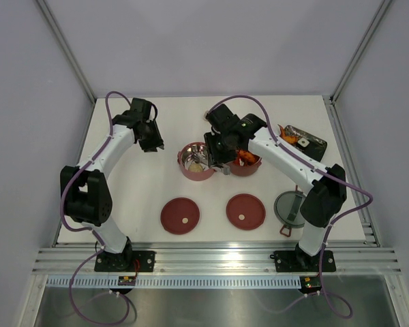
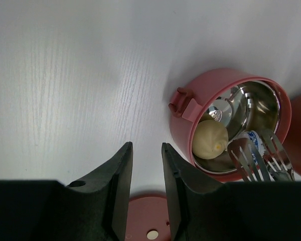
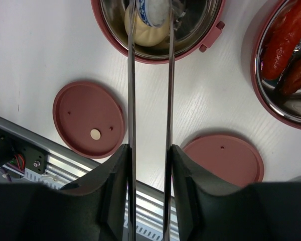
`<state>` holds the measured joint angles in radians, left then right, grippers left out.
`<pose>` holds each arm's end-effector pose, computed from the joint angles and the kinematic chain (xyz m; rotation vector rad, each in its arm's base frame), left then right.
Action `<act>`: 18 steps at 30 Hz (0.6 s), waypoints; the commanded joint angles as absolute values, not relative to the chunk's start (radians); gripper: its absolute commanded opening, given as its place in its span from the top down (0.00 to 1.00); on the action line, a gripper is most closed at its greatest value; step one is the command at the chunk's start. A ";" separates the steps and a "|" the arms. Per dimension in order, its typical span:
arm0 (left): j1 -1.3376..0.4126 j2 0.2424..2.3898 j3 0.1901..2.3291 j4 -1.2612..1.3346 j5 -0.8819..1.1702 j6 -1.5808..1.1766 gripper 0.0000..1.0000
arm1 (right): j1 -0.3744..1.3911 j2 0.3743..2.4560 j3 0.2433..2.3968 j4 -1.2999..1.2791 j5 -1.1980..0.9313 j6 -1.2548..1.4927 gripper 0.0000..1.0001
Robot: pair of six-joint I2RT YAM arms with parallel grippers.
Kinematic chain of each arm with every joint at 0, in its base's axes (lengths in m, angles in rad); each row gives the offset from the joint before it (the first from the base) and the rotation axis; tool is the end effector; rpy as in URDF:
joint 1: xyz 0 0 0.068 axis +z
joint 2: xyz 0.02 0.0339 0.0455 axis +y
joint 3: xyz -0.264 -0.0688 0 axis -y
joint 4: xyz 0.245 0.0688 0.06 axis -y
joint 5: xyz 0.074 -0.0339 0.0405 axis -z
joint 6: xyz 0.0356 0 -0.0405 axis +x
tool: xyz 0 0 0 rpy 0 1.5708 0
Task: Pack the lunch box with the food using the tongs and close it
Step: Place the fake food in the packing box.
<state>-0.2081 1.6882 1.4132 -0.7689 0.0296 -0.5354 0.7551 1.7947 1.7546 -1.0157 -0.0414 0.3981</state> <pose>0.3502 -0.0750 0.2722 -0.4206 2.6121 -0.2957 0.2756 0.2614 0.3257 -0.4937 2.6535 0.4343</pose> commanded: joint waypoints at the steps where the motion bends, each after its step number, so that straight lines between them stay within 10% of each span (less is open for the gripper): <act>1: -0.204 1.657 1.411 -0.747 0.021 -0.528 0.67 | 0.765 1.790 1.810 -0.994 -0.020 0.383 0.56; 8: -0.204 1.663 1.414 -0.744 0.032 -0.531 0.67 | 0.767 1.790 1.818 -0.992 -0.011 0.387 0.39; 18: -0.204 1.664 1.413 -0.744 0.037 -0.529 0.67 | 0.767 1.787 1.838 -0.988 0.000 0.388 0.46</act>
<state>-0.2081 1.6882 1.4132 -0.7685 0.0303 -0.5354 0.7559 1.7988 1.7809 -1.0153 -0.0170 0.3958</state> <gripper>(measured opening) 0.329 0.552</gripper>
